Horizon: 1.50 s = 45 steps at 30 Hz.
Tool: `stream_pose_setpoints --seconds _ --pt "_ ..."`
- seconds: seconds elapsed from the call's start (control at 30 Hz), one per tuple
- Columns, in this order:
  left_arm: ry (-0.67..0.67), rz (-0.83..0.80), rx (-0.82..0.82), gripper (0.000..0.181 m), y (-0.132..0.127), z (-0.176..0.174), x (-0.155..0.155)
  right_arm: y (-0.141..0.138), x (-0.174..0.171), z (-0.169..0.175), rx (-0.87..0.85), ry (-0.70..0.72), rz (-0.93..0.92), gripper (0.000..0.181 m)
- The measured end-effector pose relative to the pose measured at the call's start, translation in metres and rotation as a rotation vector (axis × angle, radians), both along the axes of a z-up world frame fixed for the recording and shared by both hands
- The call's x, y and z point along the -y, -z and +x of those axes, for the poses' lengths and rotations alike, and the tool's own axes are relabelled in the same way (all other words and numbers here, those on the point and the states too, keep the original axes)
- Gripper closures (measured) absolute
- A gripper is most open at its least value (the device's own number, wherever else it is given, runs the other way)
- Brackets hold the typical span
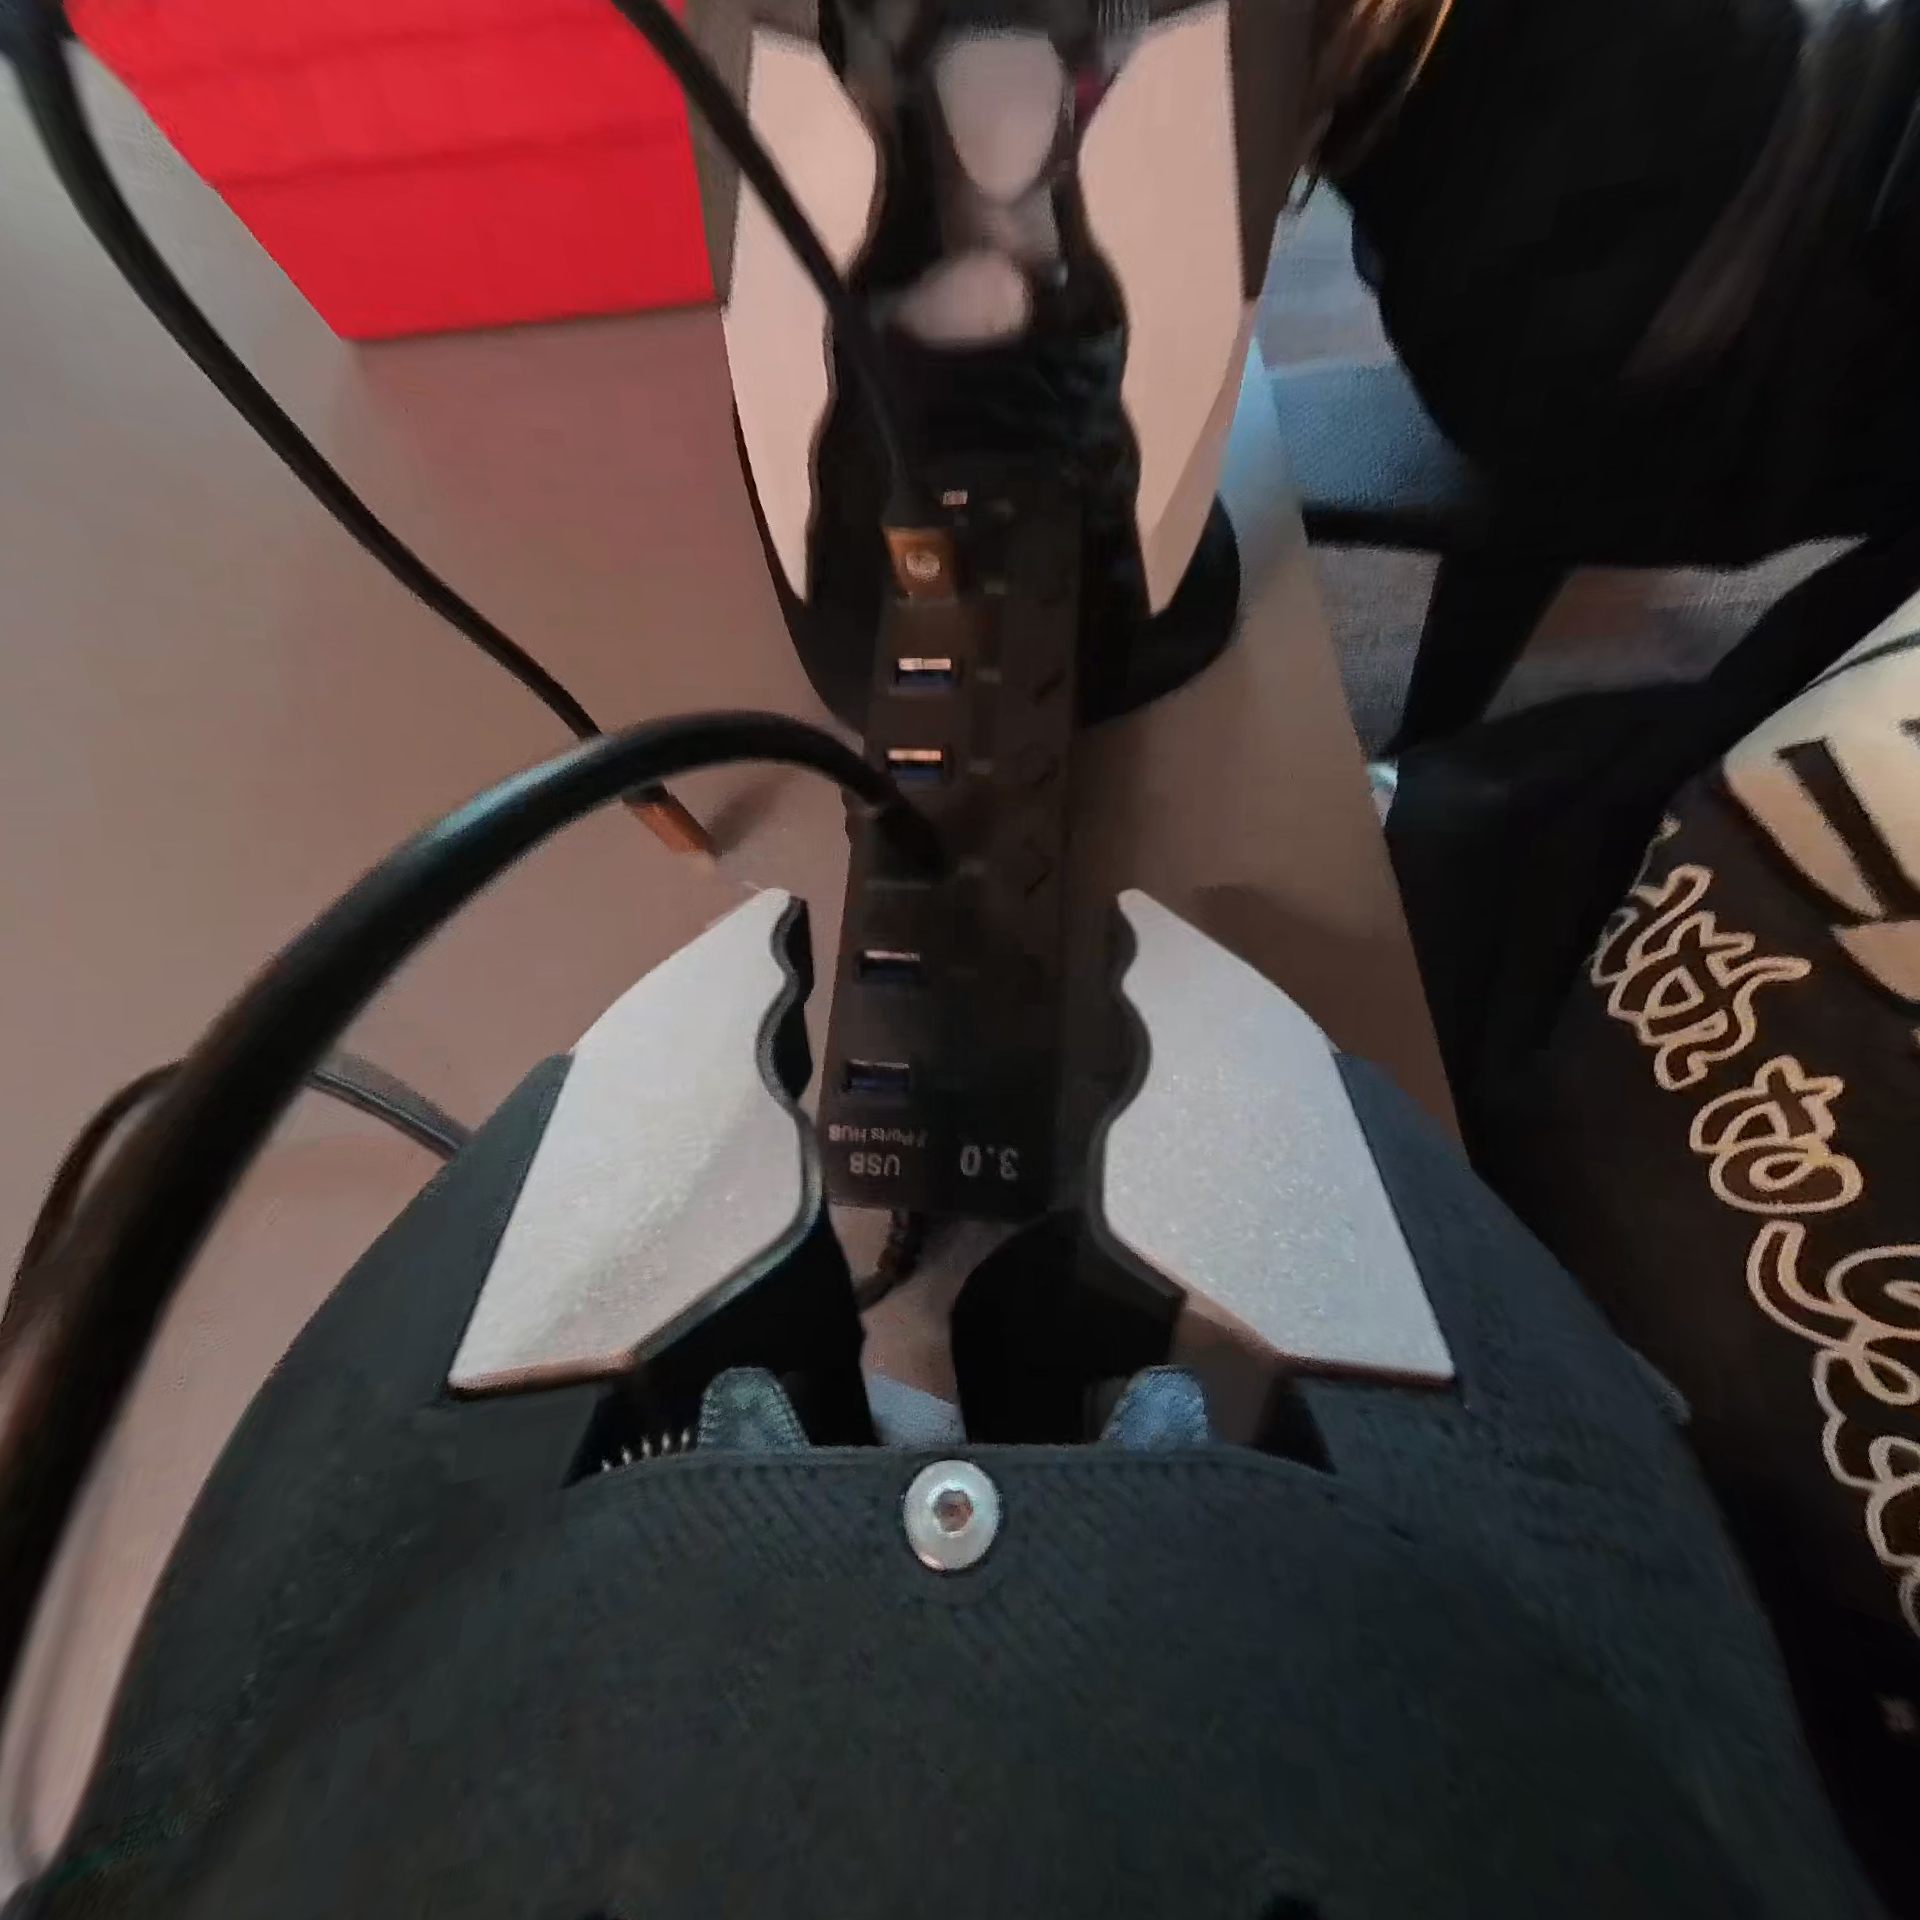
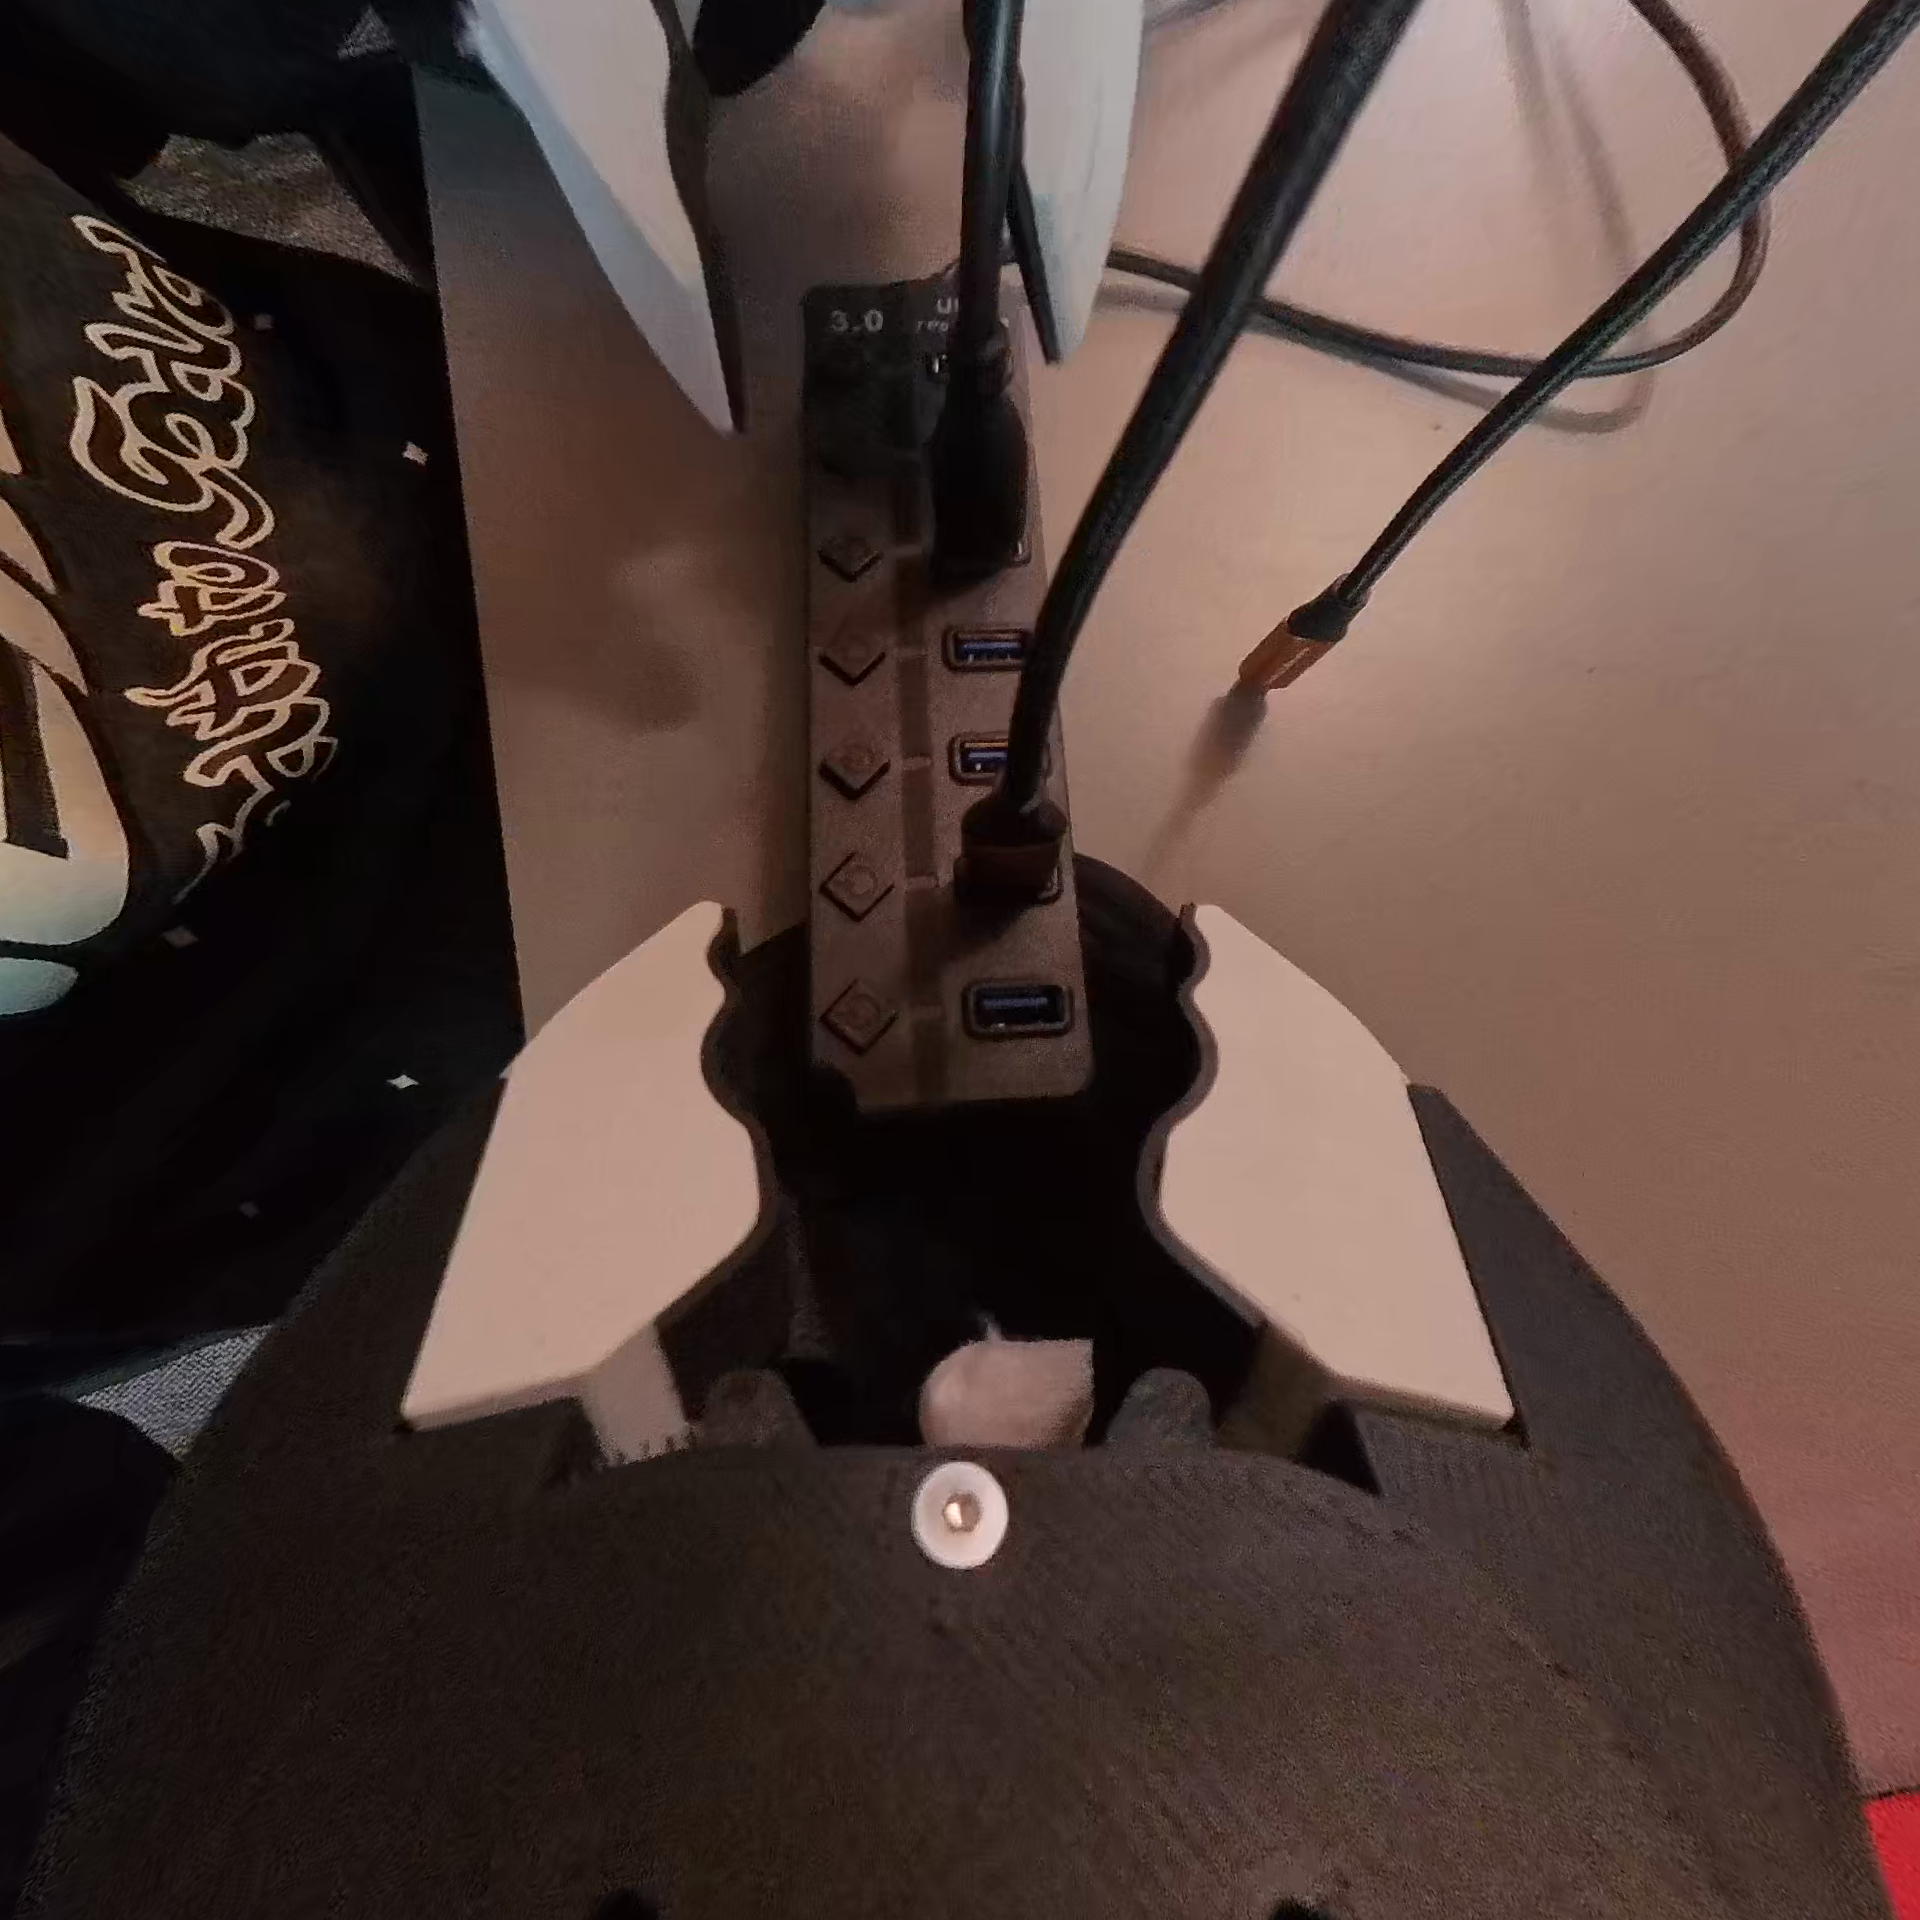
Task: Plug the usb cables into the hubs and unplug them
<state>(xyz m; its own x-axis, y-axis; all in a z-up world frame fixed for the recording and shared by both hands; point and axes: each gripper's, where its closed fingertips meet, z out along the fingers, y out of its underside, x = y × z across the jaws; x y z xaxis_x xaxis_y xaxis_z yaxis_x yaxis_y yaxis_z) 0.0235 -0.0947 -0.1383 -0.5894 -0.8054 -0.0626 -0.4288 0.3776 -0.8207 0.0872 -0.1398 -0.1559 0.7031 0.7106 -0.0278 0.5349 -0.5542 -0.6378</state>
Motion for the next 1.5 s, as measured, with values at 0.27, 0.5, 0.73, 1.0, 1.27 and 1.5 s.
stream_pose_setpoints --seconds 0.27,0.5,0.73,1.0,1.27,1.5 --pt "-0.039 0.166 -0.173 0.118 0.044 -0.001 -0.013 0.015 -0.009 -0.015 0.014 -0.034 -0.02 0.102" --pt "-0.042 0.162 -0.169 0.127 0.041 -0.004 -0.016 0.028 -0.022 -0.017 0.166 -0.045 0.016 0.118" --pt "-0.152 0.456 0.29 0.125 -0.014 0.018 -0.036 -0.022 -0.048 0.005 0.577 0.011 0.416 0.117" --pt "-0.302 0.575 0.808 0.117 -0.091 0.011 -0.041 -0.101 -0.054 0.005 1.037 0.122 0.823 0.117" --pt "-0.257 0.428 0.92 0.138 -0.109 -0.007 -0.027 -0.181 -0.027 0.052 1.093 0.43 0.971 0.117" --pt "-0.215 0.181 0.765 0.146 -0.095 -0.005 -0.027 -0.259 0.013 0.097 1.098 0.685 1.097 0.117"
